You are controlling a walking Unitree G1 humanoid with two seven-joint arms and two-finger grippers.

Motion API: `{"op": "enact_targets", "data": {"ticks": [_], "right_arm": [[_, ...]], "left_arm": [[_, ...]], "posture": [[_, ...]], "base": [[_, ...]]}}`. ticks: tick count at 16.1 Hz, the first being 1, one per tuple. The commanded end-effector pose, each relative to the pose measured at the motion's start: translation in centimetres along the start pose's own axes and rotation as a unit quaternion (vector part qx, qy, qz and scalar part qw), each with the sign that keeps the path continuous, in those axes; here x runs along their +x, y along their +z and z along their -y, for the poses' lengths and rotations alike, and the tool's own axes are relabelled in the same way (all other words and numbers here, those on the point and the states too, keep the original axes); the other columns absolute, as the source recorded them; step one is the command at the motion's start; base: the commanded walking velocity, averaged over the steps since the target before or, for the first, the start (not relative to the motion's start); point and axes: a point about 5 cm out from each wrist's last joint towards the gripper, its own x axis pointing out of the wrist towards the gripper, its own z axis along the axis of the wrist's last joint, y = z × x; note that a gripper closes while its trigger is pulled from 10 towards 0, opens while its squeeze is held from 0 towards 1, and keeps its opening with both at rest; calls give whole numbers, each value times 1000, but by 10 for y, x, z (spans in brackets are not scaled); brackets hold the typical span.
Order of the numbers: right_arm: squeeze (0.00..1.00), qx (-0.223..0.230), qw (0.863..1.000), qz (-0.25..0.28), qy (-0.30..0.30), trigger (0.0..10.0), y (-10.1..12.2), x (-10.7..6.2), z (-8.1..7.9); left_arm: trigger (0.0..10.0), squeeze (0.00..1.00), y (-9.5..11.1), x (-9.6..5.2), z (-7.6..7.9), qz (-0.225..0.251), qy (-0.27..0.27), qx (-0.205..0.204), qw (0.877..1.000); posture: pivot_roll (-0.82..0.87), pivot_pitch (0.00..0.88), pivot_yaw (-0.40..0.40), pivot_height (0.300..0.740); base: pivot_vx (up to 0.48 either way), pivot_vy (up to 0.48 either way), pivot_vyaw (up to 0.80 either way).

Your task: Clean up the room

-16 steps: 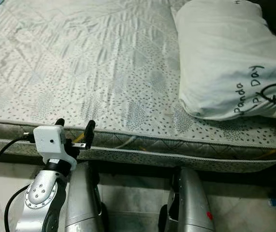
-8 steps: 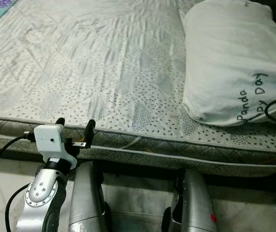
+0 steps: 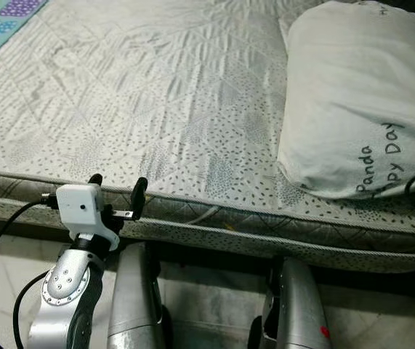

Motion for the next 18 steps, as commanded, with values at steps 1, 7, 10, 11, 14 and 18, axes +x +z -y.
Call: {"op": "enact_targets", "data": {"ticks": [1,7,10,11,14,18], "right_arm": [[0,3,999,-21,-38,0,-8,-9,14],[0,3,998,-54,-18,0,-17,-40,3],[0,16,999,-45,1,0,-4,-24,-14],[0,26,999,-36,8,0,5,-9,-22],[0,50,998,-8,30,0,38,31,-40],[0,54,998,11,18,0,61,55,-35]], "left_arm": [[10000,0,-2,-1,-1,-4,-3,2,1000],[10000,0,-3,2,2,-3,-10,-1,1000],[10000,0,-2,5,3,0,-11,-1,1000],[10000,0,-2,5,3,1,-10,-1,1000],[10000,0,-1,3,0,6,2,2,1000],[10000,0,-1,-2,-4,8,17,5,1000]], "posture": [[4,157,5,493],[-5,157,13,493],[1,149,8,493],[5,147,0,493],[23,141,-27,493],[39,136,-46,493]], "base": [[0,0,0],[0,0,0],[0,0,0],[0,0,0],[0,0,0],[0,0,0]]}}
